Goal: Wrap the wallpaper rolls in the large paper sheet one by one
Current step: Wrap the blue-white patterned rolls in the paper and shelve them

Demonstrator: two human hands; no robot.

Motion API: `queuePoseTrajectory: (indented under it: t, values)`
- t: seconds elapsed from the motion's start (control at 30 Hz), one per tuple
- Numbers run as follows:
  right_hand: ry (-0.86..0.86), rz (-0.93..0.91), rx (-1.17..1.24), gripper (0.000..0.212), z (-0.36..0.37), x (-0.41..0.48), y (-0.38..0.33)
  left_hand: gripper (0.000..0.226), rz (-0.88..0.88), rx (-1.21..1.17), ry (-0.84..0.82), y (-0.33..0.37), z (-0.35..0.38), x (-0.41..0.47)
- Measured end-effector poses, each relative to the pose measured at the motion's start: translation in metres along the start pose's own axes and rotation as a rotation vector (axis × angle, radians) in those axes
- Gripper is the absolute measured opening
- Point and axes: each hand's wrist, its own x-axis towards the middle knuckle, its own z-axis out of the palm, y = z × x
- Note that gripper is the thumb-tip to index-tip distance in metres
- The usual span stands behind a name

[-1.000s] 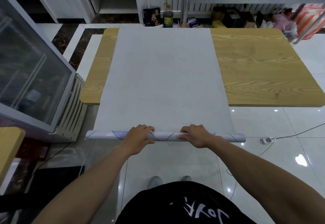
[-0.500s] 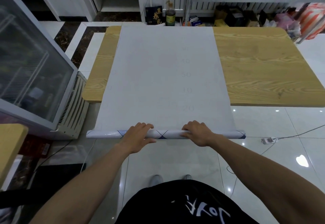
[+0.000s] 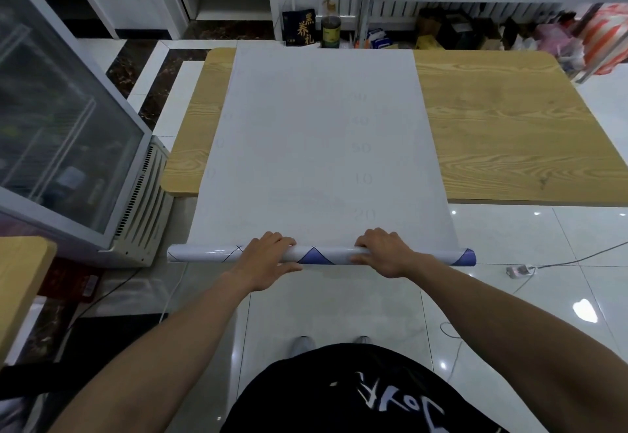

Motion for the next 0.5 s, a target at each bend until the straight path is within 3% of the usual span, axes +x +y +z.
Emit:
queuePoseTrajectory:
  t: [0.27, 0.4, 0.5]
  values:
    - [-0.032, 0.000, 0.182, 0.056, -0.002, -0.006, 0.004, 0.028, -0.038, 0.039, 0.025, 0.000, -0.005, -0.001]
    - [0.042, -0.028, 0.068, 0.039, -0.002, -0.003, 0.002, 0.029, -0.008, 0.048, 0.054, -0.006, 0.001, 0.001]
    - [0.032, -0.024, 0.059, 0.038, -0.002, -0.003, 0.001, 0.044, -0.003, -0.010, 0.068, -0.006, 0.001, -0.002]
